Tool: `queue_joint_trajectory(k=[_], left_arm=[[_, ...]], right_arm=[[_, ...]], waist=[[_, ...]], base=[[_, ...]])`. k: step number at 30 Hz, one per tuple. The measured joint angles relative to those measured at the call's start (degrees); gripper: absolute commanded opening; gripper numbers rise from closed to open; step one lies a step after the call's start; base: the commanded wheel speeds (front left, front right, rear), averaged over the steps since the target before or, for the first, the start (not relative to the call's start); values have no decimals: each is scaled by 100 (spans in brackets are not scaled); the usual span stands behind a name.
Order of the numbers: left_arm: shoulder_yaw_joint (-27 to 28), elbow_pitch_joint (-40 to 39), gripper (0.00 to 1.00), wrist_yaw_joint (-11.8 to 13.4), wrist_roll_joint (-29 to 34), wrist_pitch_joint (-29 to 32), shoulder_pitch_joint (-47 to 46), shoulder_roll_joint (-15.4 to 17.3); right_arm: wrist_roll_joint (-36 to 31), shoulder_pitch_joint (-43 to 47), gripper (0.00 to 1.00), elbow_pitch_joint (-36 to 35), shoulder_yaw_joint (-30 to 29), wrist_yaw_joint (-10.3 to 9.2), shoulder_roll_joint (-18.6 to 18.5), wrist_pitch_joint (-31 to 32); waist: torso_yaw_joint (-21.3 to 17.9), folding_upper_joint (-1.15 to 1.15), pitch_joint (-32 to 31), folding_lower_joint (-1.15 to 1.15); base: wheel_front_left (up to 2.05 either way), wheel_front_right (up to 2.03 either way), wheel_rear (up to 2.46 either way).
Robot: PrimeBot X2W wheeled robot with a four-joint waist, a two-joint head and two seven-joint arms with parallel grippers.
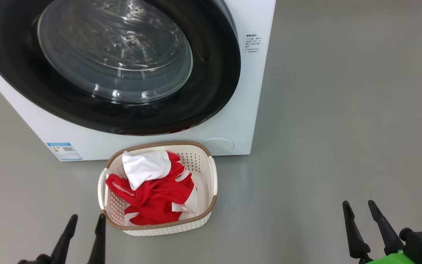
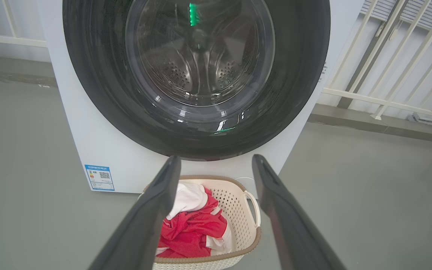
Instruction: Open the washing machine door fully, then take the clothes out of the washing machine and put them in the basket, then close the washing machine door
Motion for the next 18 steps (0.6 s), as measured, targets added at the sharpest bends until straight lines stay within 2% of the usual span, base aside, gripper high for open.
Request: queue_joint_trajectory(k=[18], left_arm=[[-31,7,100,0,-73,0,1,-7]], right_arm=[[2,37,100,-23,-22,0,21,0]], waist=[[-8,0,-52,0]], base=[[0,0,0]])
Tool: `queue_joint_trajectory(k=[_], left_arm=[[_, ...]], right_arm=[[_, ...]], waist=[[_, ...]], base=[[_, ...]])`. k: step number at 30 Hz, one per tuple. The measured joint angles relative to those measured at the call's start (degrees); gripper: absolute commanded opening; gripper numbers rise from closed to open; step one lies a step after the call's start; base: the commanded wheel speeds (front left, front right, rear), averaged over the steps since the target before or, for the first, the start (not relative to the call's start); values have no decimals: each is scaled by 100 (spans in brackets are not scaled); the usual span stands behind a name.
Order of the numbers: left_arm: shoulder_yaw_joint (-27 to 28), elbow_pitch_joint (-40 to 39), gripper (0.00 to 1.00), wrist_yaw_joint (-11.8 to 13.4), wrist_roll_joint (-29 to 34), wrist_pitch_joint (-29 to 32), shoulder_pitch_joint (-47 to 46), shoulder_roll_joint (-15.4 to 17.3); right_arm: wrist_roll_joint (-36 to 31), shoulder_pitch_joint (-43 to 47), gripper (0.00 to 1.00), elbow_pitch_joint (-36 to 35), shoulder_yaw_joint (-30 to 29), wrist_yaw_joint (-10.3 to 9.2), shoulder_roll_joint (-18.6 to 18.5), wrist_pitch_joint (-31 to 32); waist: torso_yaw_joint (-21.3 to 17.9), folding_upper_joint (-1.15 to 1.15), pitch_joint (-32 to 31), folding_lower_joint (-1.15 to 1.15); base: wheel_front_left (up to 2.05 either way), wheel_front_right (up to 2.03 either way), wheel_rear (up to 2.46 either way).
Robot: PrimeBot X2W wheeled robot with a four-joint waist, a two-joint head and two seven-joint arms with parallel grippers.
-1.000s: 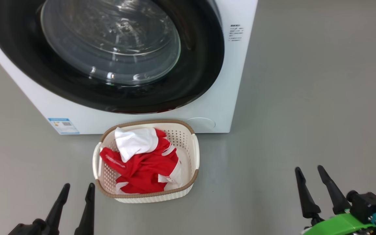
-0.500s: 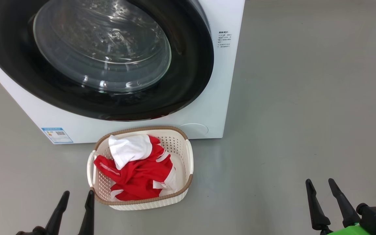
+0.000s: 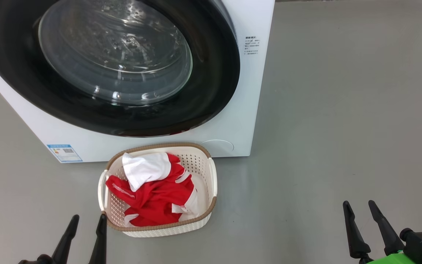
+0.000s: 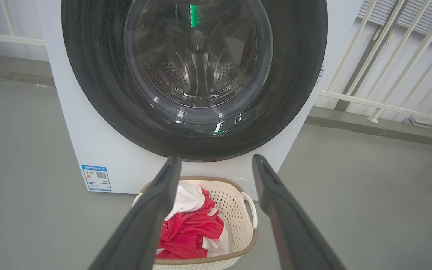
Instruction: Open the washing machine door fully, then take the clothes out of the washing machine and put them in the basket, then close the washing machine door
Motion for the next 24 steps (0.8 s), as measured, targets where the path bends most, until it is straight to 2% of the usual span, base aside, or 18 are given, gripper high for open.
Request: queue_joint_trajectory(k=[5,6,14,24], left_arm=[[-19,-3,100,0,-42,0,1,26],[-20,45,0,3,-40,4,-3,9],[-133,432,0,9,-79,78,0,-220],[-119,463,0,10,-735,226,-4,-219]], right_arm=[[0,-1,100,-1,11,0,19,0],[0,-2,0,47,16,0,29,0],[43,2,0,434,36,0,145,25],[704,-7,0,431,35,0,138,197]], waist=[[-7,0,9,0],[-8,0,9,0],[-10,0,7,0],[-33,0,-37,1]], base=[[0,0,0],[0,0,0],[0,0,0],[0,0,0]])
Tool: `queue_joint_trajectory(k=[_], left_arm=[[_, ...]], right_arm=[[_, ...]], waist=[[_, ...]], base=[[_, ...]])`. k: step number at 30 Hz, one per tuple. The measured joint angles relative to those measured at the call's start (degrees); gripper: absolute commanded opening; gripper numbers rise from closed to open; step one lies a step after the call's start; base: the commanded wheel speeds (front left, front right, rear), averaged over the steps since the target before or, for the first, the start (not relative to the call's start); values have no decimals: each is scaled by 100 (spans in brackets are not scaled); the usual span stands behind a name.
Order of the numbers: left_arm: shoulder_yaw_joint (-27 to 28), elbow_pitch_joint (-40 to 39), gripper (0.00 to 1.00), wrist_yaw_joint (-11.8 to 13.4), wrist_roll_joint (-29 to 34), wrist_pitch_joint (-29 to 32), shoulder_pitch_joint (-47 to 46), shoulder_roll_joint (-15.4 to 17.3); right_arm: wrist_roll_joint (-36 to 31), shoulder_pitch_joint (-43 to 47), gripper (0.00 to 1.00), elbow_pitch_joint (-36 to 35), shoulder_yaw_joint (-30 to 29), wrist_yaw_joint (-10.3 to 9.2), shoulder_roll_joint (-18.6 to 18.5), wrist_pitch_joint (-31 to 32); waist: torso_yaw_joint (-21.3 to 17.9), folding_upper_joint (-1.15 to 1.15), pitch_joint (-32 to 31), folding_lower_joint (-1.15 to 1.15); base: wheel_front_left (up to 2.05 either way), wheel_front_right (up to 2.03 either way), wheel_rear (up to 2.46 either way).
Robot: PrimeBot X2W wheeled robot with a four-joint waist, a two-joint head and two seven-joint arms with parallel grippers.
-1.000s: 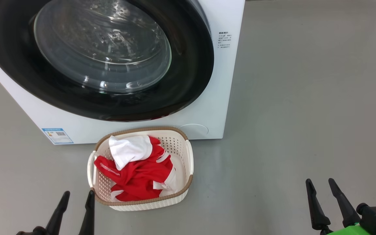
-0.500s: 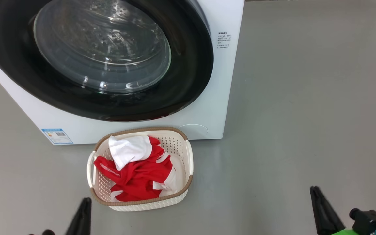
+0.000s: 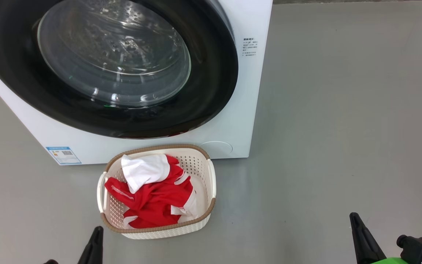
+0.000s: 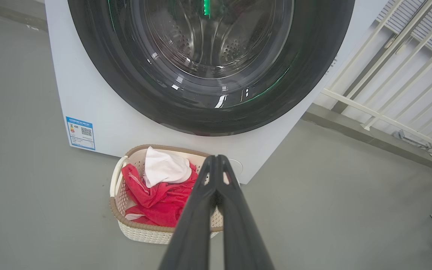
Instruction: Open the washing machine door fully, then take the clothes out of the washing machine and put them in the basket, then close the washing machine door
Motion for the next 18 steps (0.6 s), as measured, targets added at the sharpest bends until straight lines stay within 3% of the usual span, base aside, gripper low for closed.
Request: queue_joint_trajectory(k=[18], left_arm=[[49,43,0,-1,-1021,257,-29,-21]], right_arm=[[1047,-68,0,-11,-14,0,-29,282]], waist=[[-33,0,-59,0]], base=[[0,0,0]])
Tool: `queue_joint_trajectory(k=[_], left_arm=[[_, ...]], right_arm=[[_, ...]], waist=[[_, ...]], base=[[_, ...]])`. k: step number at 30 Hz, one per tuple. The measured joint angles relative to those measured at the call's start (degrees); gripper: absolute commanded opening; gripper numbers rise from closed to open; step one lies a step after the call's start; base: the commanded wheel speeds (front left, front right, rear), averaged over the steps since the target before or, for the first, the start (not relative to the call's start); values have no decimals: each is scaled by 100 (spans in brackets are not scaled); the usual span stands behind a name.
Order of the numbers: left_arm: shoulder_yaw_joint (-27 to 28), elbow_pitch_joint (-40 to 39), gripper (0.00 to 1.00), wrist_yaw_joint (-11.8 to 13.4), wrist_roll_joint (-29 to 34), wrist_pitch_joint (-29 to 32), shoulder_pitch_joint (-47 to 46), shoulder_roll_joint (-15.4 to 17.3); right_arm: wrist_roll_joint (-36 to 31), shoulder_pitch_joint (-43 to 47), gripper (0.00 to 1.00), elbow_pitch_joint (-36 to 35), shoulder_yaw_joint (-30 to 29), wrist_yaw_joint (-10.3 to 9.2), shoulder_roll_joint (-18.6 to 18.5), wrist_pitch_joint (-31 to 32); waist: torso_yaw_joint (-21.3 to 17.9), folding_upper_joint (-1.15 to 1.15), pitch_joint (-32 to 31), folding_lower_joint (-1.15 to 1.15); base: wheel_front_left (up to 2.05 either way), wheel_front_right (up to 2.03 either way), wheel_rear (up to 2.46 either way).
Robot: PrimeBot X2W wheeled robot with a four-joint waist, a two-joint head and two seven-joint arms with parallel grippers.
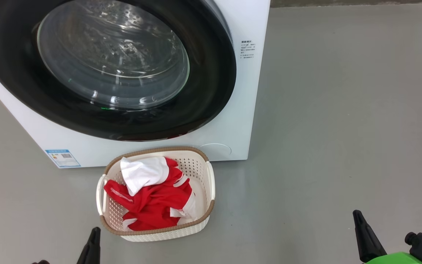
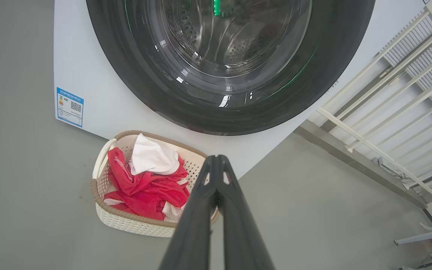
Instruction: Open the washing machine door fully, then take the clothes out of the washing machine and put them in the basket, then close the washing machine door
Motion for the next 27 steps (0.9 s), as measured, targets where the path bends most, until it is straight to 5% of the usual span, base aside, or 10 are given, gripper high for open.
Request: queue_joint_trajectory(k=[27], left_arm=[[116,53,0,0,-1485,411,-172,-66]], right_arm=[[1524,-208,0,-54,-57,0,-37,407]], waist=[[-49,0,-89,0]], base=[[0,0,0]])
